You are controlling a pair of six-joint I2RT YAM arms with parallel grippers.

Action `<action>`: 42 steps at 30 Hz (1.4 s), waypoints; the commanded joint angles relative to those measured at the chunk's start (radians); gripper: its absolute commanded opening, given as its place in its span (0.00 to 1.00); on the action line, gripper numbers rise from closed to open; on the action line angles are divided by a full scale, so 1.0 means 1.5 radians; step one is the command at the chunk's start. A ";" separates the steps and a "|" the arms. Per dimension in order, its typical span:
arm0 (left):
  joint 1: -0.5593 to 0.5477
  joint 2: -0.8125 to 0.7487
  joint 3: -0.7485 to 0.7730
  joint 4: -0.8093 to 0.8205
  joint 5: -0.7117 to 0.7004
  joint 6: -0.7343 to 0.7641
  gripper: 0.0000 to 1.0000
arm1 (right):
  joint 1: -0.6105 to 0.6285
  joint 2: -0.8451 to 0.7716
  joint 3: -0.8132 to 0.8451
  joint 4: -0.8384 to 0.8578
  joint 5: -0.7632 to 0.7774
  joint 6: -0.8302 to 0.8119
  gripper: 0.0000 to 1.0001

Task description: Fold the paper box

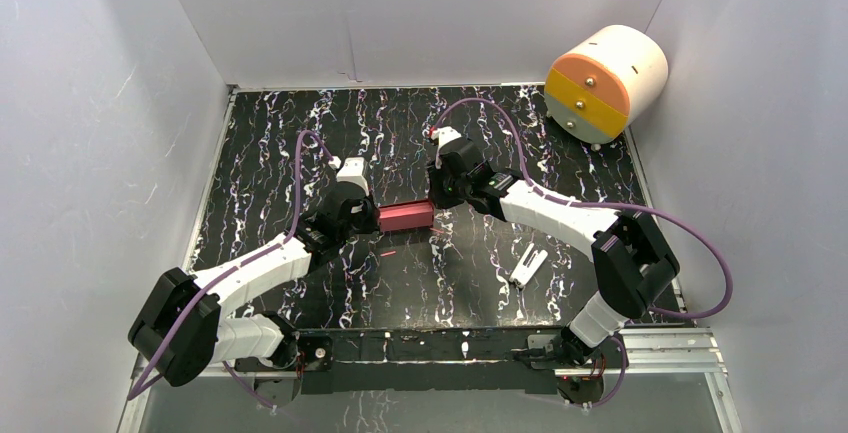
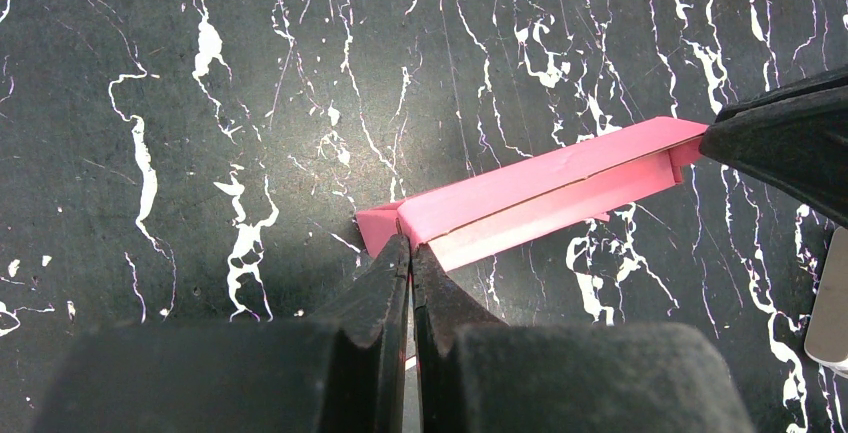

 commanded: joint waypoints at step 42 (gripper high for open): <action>-0.008 -0.036 -0.073 -0.030 0.041 -0.037 0.04 | 0.064 0.016 -0.186 0.159 0.137 -0.033 0.00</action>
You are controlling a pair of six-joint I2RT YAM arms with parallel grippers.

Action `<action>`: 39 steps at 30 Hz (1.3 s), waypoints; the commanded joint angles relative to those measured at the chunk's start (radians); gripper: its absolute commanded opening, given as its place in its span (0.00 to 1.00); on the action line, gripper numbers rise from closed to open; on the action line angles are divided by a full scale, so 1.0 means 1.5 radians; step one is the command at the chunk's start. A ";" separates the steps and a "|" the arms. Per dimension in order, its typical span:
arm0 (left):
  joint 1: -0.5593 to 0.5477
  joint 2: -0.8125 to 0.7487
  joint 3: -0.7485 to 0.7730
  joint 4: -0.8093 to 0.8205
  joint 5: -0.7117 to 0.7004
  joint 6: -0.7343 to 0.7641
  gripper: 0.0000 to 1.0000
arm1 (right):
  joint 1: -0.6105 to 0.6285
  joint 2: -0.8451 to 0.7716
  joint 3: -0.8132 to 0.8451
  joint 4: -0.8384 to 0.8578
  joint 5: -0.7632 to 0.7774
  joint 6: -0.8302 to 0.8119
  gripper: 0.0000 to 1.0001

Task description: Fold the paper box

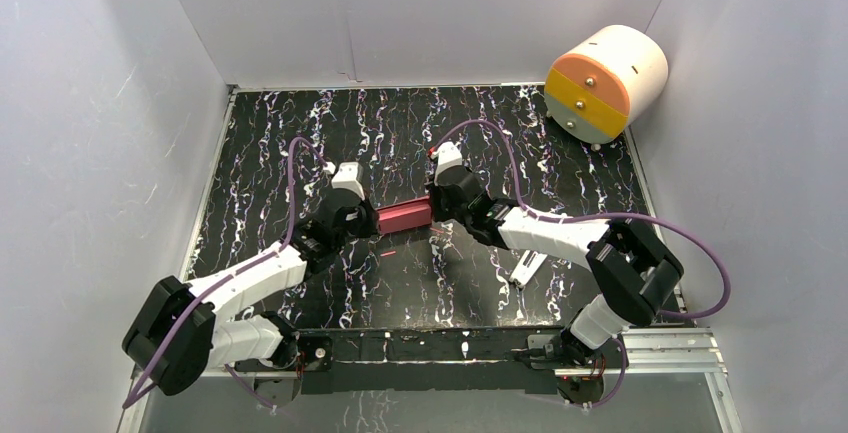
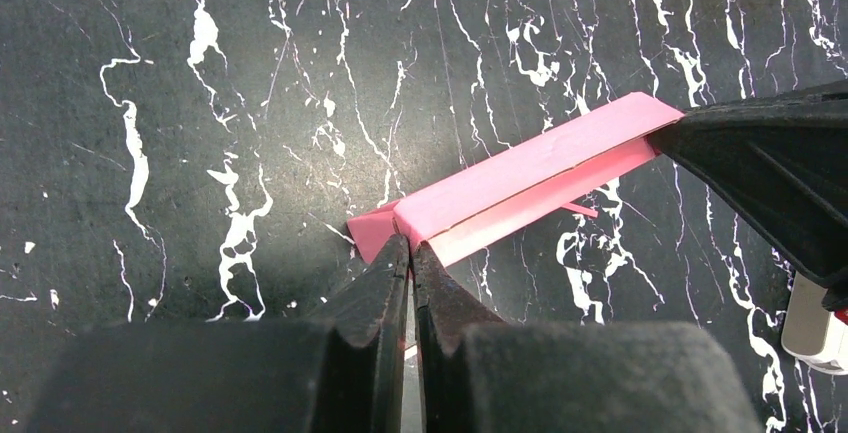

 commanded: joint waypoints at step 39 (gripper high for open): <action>0.225 0.006 -0.006 0.103 0.318 -0.350 0.43 | 0.010 0.042 -0.017 -0.031 0.004 -0.039 0.00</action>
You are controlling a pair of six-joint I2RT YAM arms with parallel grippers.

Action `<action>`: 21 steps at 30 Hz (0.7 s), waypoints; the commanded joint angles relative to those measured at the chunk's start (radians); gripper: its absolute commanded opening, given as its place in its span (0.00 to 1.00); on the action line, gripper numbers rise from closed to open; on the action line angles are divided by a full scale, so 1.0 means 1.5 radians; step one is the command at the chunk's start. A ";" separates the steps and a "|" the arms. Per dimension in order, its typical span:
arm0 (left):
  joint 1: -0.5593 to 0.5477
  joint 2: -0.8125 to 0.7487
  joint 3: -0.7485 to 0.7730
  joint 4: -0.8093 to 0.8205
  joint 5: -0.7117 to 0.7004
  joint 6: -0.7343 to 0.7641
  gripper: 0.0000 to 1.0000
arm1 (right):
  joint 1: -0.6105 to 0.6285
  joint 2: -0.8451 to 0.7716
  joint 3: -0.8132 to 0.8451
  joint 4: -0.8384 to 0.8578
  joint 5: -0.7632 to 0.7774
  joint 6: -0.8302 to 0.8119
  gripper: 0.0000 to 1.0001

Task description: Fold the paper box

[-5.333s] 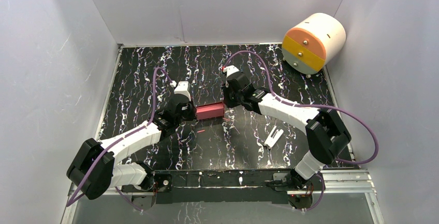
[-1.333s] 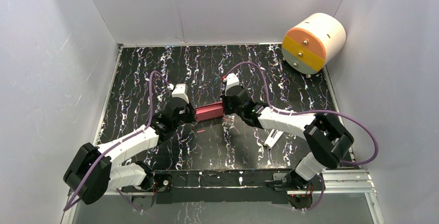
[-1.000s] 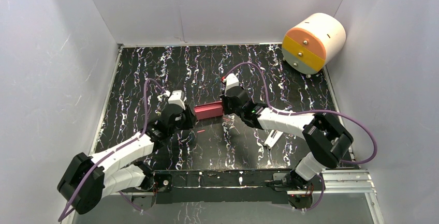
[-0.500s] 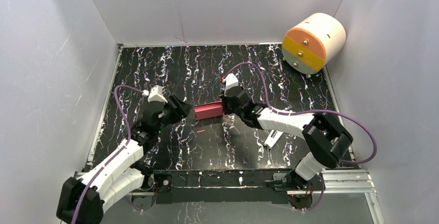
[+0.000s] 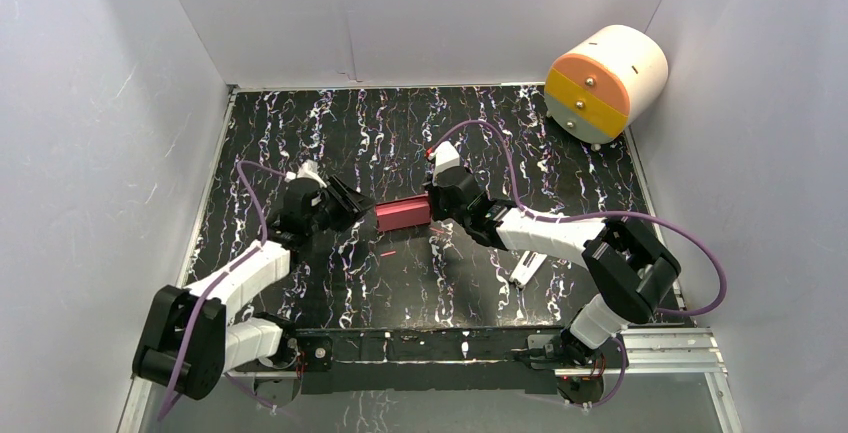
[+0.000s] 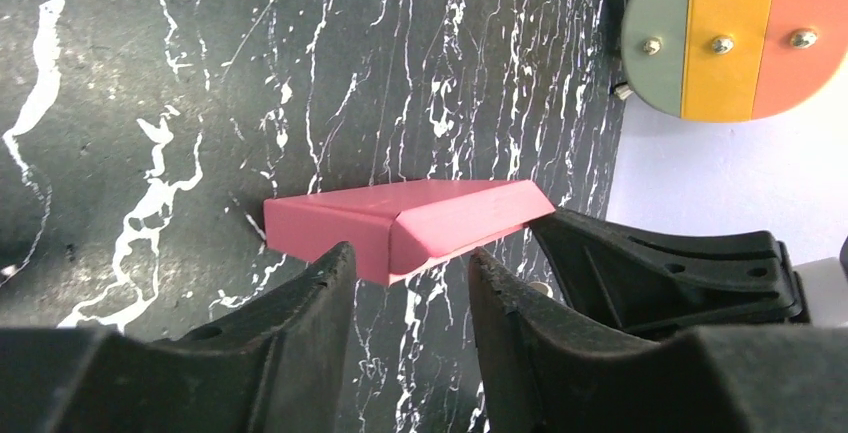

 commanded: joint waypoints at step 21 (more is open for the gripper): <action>-0.001 0.079 0.052 0.009 0.091 -0.035 0.12 | 0.014 0.042 -0.009 -0.064 -0.007 0.000 0.00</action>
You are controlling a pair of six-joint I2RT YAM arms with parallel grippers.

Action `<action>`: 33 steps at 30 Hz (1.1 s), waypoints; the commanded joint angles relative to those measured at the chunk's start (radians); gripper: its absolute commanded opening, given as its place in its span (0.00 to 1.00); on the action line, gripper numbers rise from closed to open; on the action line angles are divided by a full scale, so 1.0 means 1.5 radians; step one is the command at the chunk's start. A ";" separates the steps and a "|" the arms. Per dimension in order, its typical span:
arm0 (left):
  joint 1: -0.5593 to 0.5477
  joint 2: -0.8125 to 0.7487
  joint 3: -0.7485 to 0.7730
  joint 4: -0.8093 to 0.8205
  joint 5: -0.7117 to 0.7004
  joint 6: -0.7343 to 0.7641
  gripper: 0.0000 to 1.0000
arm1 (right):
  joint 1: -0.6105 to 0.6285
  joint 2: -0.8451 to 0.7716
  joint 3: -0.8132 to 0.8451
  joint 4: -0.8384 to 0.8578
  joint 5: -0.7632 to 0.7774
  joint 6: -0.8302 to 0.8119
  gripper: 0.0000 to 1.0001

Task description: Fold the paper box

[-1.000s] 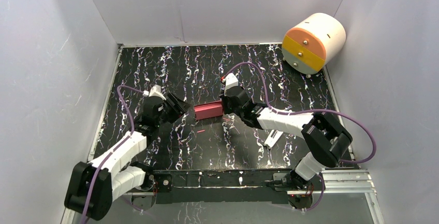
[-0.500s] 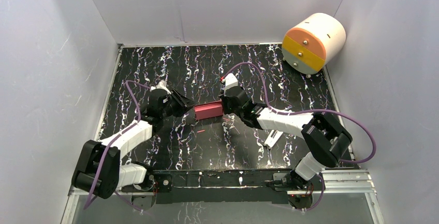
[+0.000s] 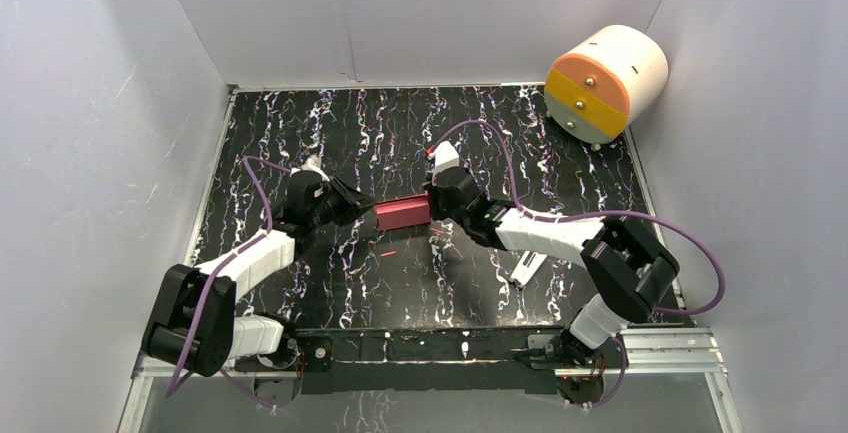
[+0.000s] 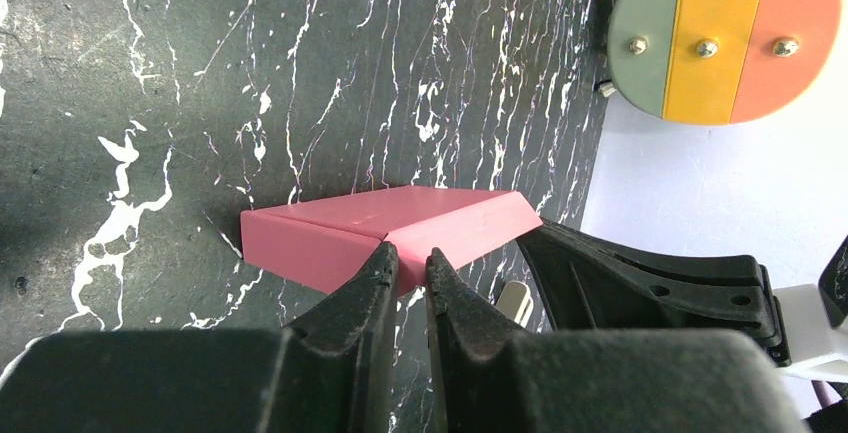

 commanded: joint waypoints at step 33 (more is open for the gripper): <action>-0.143 -0.021 -0.038 -0.168 -0.241 0.101 0.05 | 0.057 0.047 -0.070 0.049 0.014 0.059 0.00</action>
